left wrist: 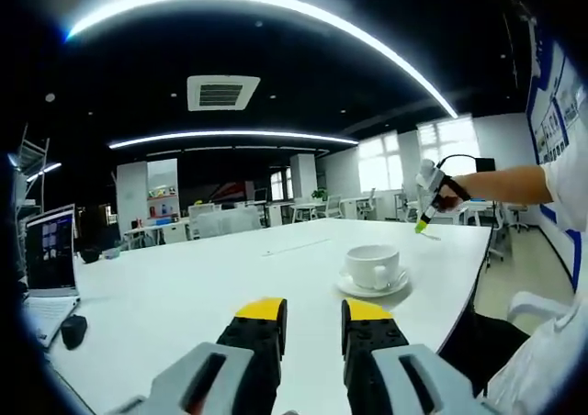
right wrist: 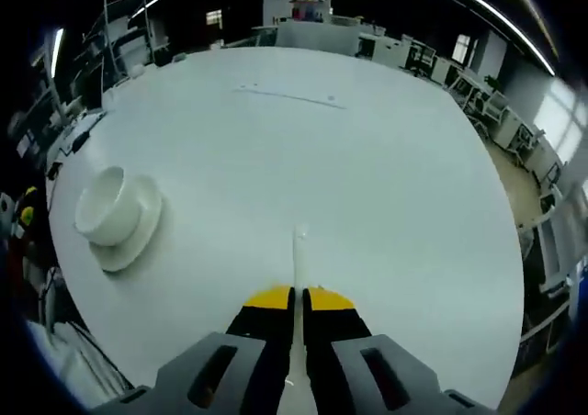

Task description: Tidy tabletop coffee trays, cups and spoons，present forward

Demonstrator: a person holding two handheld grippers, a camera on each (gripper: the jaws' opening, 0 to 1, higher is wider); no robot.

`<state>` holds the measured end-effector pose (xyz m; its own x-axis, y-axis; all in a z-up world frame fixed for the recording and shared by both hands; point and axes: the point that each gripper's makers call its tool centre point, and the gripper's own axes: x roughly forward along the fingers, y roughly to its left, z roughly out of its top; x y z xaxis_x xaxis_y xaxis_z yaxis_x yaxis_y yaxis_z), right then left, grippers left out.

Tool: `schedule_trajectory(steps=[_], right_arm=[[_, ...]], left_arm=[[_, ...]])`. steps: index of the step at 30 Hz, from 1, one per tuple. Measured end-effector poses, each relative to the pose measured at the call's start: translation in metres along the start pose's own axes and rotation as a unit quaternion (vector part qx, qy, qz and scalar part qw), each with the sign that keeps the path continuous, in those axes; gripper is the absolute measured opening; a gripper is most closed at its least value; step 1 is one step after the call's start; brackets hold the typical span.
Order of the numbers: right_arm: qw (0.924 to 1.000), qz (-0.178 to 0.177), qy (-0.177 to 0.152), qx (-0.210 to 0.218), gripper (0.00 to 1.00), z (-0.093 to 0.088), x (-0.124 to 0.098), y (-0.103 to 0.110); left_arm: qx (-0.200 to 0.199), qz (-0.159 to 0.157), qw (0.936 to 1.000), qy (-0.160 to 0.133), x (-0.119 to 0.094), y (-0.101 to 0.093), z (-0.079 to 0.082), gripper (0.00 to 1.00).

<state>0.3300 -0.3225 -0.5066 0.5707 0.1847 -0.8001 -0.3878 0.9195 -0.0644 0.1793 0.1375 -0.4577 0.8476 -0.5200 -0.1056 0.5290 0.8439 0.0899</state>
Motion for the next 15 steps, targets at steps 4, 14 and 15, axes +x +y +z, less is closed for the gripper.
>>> schedule_trajectory(steps=[4, 14, 15], right_arm=[[0.9975, 0.011, -0.066, -0.020, 0.05, 0.040, -0.036, 0.013], [0.9824, 0.047, -0.178, -0.030, 0.05, 0.093, -0.096, 0.047], [0.9811, 0.055, -0.181, -0.040, 0.05, 0.096, -0.099, 0.053]], left_arm=[[0.001, -0.002, 1.0000, 0.000, -0.002, -0.002, -0.001, 0.26], [-0.005, 0.006, 1.0000, -0.006, -0.006, 0.004, 0.000, 0.26], [-0.007, 0.006, 0.9999, -0.006, -0.006, 0.004, 0.000, 0.26]])
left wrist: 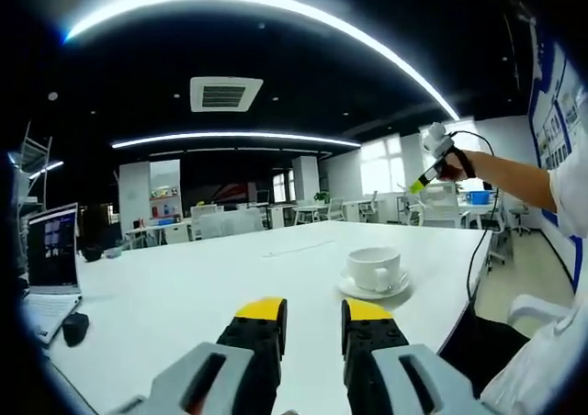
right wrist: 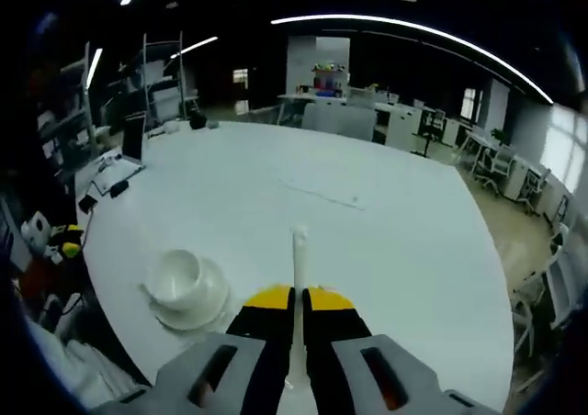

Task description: Tidy tabletop coffee trays, cups and spoons，present forward

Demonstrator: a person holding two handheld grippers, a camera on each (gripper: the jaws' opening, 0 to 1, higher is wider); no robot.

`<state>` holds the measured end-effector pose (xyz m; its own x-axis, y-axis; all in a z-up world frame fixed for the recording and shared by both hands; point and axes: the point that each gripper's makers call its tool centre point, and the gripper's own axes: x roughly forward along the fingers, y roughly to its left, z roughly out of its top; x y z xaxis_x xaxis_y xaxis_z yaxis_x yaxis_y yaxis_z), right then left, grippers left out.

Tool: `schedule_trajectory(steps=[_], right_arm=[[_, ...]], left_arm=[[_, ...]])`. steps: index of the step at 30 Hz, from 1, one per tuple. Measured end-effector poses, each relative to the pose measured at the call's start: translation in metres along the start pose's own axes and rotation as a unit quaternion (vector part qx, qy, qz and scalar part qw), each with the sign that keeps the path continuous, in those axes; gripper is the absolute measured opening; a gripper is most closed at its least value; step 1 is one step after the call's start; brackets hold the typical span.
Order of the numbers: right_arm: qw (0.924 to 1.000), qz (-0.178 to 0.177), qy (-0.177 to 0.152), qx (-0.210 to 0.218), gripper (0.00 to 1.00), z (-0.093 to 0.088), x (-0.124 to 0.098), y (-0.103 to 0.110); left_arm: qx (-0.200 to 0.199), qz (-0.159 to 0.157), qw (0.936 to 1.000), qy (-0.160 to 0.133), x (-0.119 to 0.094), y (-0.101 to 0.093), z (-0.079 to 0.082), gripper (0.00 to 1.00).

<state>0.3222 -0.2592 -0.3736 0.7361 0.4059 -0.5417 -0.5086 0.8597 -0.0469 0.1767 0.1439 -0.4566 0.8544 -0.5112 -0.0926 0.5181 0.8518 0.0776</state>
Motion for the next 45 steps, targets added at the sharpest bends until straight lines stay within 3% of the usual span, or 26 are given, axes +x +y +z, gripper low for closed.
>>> schedule_trajectory(steps=[6, 13, 22, 32, 45], right_arm=[[0.9993, 0.027, -0.004, -0.027, 0.05, 0.010, 0.006, 0.034], [0.9964, 0.065, -0.033, -0.044, 0.05, 0.028, 0.021, 0.081], [0.9922, 0.102, -0.040, -0.060, 0.05, 0.041, 0.047, 0.124], [0.9890, 0.129, -0.047, -0.057, 0.05, 0.045, 0.069, 0.151], [0.9865, 0.149, -0.054, -0.043, 0.05, 0.039, 0.099, 0.163]], left_arm=[[-0.002, -0.001, 1.0000, 0.000, 0.001, -0.002, -0.002, 0.26], [-0.006, 0.000, 1.0000, 0.000, 0.004, -0.002, -0.003, 0.26], [-0.006, 0.003, 1.0000, -0.002, 0.004, 0.001, -0.002, 0.26], [-0.009, 0.005, 0.9999, 0.000, 0.001, 0.001, -0.004, 0.26], [-0.015, 0.009, 0.9999, 0.000, -0.002, 0.002, -0.006, 0.26]])
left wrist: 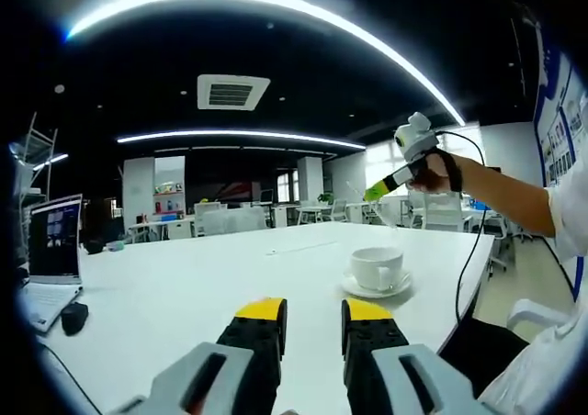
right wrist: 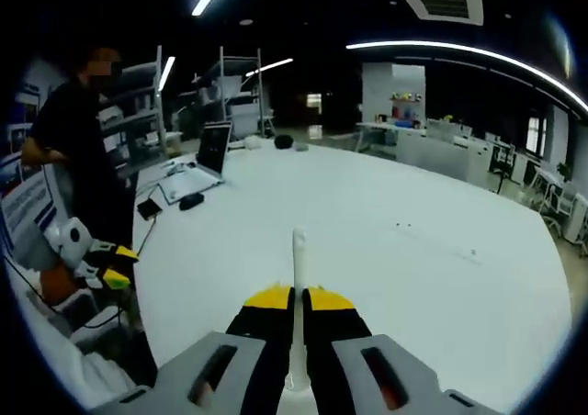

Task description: Tidy tabletop coffee trays, cups and spoons，present forward

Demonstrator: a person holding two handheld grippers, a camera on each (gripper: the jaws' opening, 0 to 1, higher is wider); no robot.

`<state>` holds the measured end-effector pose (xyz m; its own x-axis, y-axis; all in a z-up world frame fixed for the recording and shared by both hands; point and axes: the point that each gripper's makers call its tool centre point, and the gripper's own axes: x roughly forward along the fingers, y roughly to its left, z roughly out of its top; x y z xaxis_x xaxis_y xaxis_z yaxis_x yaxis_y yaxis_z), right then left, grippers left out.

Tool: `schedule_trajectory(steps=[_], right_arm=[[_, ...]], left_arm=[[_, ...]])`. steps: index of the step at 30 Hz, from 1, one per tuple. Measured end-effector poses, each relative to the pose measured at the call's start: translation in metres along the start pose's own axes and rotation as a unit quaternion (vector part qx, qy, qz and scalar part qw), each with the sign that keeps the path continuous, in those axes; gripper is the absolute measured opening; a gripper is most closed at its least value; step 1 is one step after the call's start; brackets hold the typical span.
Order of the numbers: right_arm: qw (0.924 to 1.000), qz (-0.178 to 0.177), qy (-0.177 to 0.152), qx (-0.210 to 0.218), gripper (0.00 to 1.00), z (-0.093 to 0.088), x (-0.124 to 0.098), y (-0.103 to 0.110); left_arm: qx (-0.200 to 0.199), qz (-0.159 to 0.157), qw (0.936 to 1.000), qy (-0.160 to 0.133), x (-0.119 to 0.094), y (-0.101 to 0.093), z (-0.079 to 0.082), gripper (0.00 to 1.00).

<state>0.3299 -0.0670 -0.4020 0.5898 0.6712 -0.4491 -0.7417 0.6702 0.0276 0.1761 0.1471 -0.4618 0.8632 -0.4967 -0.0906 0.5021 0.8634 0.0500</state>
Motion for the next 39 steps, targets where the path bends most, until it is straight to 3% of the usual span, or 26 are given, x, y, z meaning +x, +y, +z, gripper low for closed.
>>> schedule_trajectory(steps=[15, 39], right_arm=[[0.9998, -0.001, -0.014, 0.014, 0.05, -0.030, 0.027, 0.008], [0.9995, -0.001, 0.028, 0.013, 0.05, -0.068, 0.046, 0.009]], left_arm=[[-0.001, -0.001, 1.0000, -0.006, 0.001, 0.000, 0.008, 0.25], [-0.003, 0.006, 1.0000, -0.005, 0.000, 0.003, 0.007, 0.25]])
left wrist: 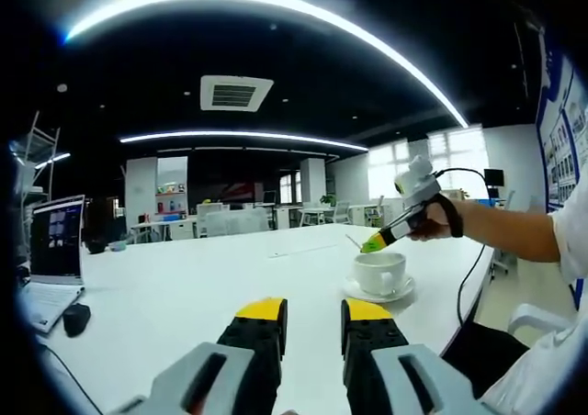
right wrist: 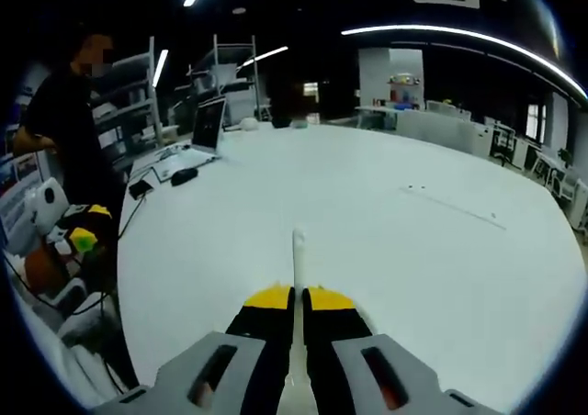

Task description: Tidy tabletop coffee trays, cups and spoons，present forward

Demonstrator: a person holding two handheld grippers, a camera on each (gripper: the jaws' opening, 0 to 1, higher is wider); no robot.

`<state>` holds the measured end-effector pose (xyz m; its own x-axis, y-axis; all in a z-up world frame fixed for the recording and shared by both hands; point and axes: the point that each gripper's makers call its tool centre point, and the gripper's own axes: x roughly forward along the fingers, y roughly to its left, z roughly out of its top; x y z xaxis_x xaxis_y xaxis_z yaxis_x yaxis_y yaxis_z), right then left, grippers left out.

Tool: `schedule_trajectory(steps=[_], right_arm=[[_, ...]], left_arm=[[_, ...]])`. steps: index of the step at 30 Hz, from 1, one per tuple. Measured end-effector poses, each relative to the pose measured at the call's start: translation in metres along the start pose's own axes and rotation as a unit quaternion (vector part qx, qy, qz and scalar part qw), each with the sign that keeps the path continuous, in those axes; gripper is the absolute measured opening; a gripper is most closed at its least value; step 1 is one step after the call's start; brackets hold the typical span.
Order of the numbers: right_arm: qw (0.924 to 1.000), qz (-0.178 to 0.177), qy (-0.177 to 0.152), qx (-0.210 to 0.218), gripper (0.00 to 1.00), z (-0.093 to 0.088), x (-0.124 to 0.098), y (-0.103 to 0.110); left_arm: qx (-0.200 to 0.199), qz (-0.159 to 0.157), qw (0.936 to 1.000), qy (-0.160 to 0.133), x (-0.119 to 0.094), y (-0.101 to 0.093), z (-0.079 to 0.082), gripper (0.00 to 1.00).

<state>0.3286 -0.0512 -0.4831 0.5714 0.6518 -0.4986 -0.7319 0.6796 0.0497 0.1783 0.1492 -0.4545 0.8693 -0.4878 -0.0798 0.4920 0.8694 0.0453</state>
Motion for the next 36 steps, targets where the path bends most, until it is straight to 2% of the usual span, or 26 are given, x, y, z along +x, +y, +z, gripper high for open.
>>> schedule_trajectory(steps=[12, 30, 36], right_arm=[[0.9998, 0.001, 0.017, -0.004, 0.05, -0.013, 0.008, -0.002], [0.9997, -0.005, 0.016, -0.016, 0.06, -0.015, 0.014, -0.001], [0.9996, 0.007, 0.014, -0.022, 0.08, -0.013, 0.012, 0.004]], left_arm=[[-0.002, 0.007, 1.0000, 0.000, -0.001, 0.005, -0.001, 0.25], [-0.012, 0.010, 0.9999, -0.002, -0.003, 0.007, -0.003, 0.25], [-0.014, 0.012, 0.9998, -0.002, -0.003, 0.009, -0.003, 0.25]])
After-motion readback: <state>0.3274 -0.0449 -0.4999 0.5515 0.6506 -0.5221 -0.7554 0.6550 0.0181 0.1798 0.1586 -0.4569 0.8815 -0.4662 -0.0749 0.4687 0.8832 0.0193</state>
